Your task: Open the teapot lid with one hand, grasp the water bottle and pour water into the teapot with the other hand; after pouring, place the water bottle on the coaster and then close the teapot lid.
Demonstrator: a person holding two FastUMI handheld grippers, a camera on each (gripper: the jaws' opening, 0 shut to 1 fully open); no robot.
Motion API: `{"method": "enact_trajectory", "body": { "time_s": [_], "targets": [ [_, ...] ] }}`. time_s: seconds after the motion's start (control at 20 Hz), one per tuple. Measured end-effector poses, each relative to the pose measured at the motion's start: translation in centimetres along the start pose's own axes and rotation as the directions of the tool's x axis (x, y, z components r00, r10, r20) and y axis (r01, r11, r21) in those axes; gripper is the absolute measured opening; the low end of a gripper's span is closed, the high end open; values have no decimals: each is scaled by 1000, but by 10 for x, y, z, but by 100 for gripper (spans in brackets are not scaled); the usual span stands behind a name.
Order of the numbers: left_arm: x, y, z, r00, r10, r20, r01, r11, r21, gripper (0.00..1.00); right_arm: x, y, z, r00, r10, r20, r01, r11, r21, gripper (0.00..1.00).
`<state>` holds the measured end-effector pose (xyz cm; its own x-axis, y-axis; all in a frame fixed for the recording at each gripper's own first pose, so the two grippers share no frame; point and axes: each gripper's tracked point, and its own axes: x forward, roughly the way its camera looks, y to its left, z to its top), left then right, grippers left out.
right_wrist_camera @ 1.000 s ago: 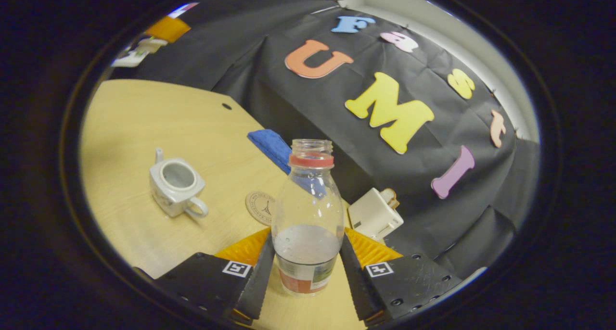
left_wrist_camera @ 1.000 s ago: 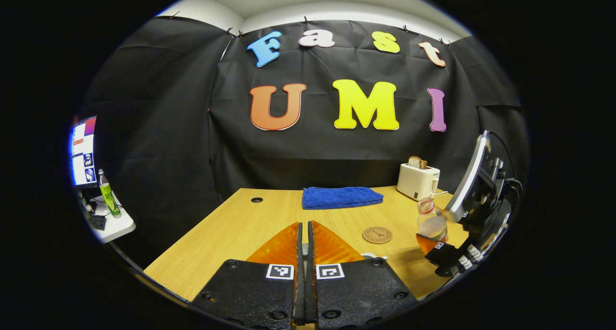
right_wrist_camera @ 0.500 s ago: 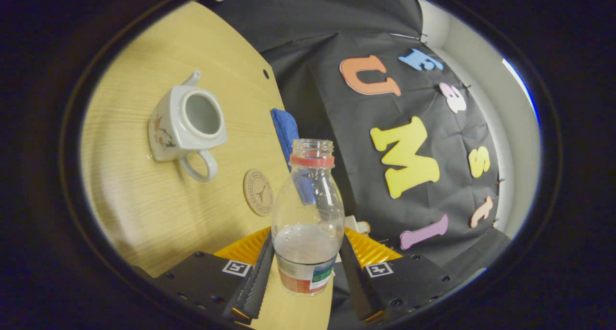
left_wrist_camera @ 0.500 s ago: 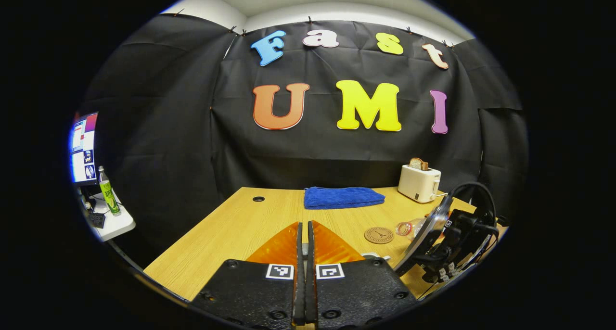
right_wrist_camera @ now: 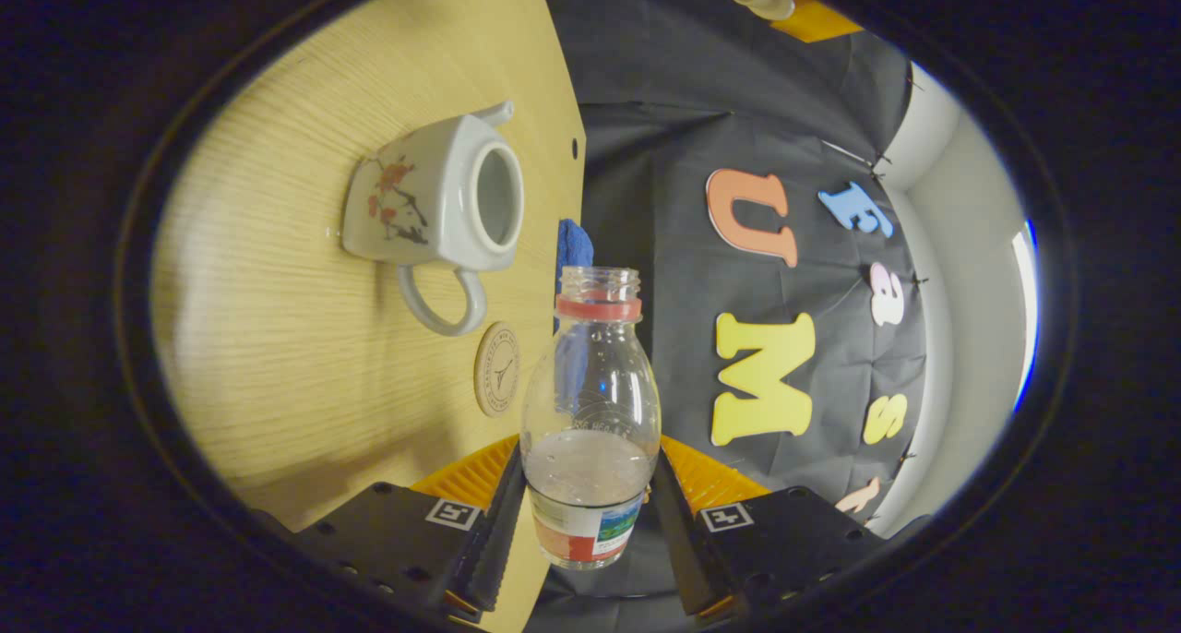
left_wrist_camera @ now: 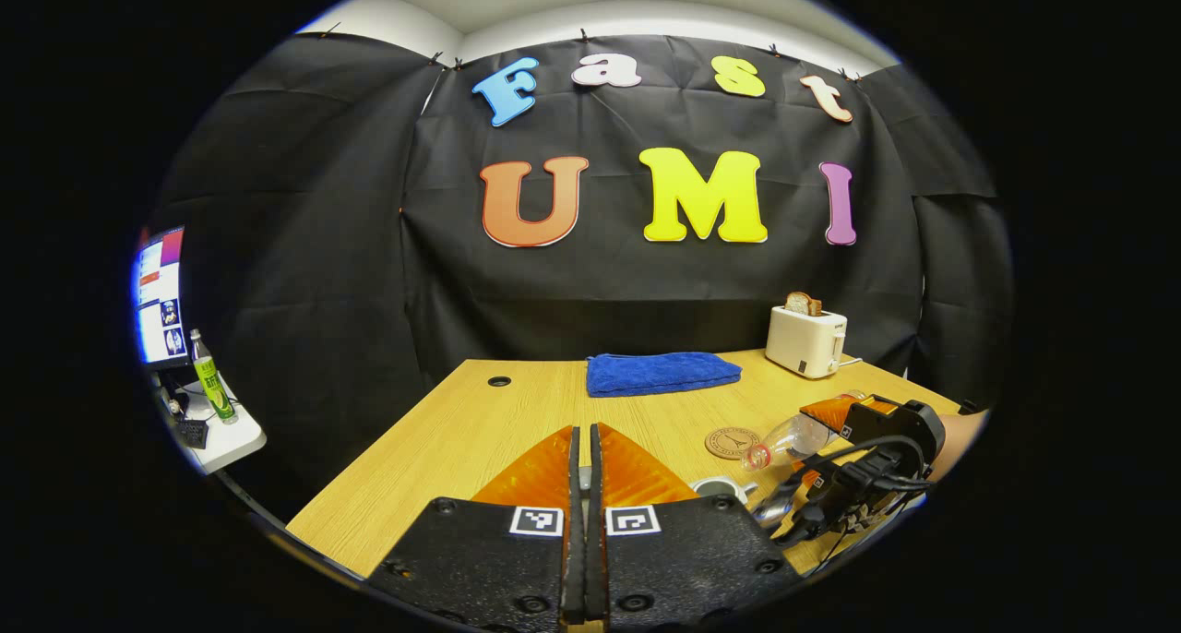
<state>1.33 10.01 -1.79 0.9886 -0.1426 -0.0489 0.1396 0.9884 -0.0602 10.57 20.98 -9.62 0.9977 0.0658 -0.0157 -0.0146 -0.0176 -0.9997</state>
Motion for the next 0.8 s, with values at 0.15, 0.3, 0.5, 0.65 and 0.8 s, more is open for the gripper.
{"method": "enact_trajectory", "body": {
  "time_s": [0.15, 0.3, 0.5, 0.65, 0.8],
  "targets": [
    [-2, 0, 1, 1000, -4, 4, 4, 1000, 3, 3, 0, -4, 8, 999, -23, 29, 25, 997, -69, 72],
    [-1, -1, 0, 1000, -12, 2, 12, 1000, 4, 3, -1, -9, 17, 996, -56, 62, 64, 989, -133, 71],
    [-3, -2, -1, 1000, -17, -3, 17, 1000, 7, 3, -1, -10, 19, 995, -69, 73, 83, 975, -208, 71],
    [-1, 0, -3, 1000, -14, -13, 14, 1000, 2, 3, -4, -14, 23, 991, -91, 95, 113, 959, -260, 71],
    [-1, -2, -5, 1000, -15, -18, 15, 1000, 9, 3, -4, -17, 22, 989, -105, 102, 130, 950, -283, 72]
  ]
}}
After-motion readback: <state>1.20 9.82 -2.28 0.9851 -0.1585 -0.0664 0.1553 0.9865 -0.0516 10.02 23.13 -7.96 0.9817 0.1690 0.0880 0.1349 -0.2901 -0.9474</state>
